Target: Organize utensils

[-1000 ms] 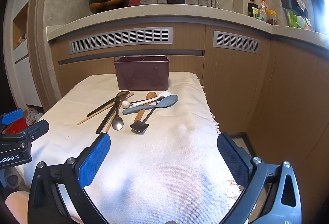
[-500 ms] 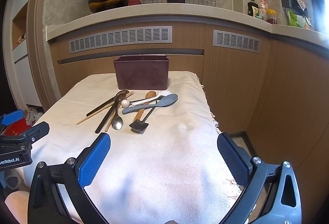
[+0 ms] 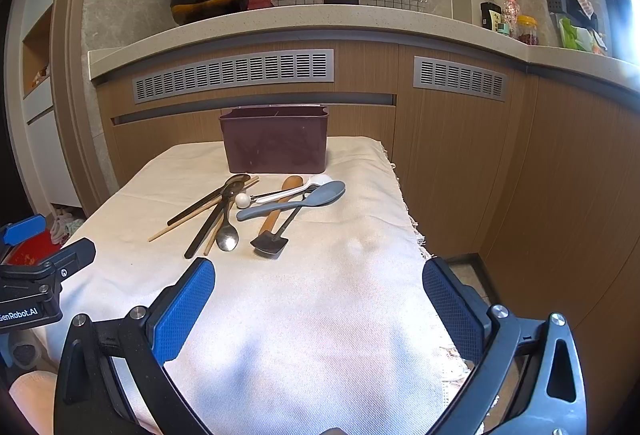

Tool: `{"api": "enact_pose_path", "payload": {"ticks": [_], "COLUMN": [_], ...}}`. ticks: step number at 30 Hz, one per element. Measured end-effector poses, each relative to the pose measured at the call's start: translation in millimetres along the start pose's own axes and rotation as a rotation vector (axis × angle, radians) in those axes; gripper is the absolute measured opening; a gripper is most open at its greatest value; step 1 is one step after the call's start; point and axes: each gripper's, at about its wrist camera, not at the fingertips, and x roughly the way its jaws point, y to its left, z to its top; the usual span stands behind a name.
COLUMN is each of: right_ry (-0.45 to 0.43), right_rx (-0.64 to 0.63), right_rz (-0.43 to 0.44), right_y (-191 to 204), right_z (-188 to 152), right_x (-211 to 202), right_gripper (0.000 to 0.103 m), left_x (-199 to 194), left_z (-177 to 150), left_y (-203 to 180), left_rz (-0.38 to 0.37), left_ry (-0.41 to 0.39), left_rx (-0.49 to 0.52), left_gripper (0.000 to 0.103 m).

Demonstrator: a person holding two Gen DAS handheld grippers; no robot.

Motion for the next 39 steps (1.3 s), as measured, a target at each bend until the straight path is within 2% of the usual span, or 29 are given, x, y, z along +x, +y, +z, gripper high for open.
{"api": "enact_pose_path", "payload": {"ticks": [39], "right_ry": [0.017], "right_rx": [0.003], "right_rz": [0.003], "right_y": [-1.1], "right_z": [-3.3], "right_x": [6.8], "right_gripper": [0.103], "left_x": [3.7], "left_z": [1.0], "left_y": [2.4], "left_rz": [-0.010], "left_ry": [0.026], "left_rx": [0.005], "left_gripper": [0.103]}}
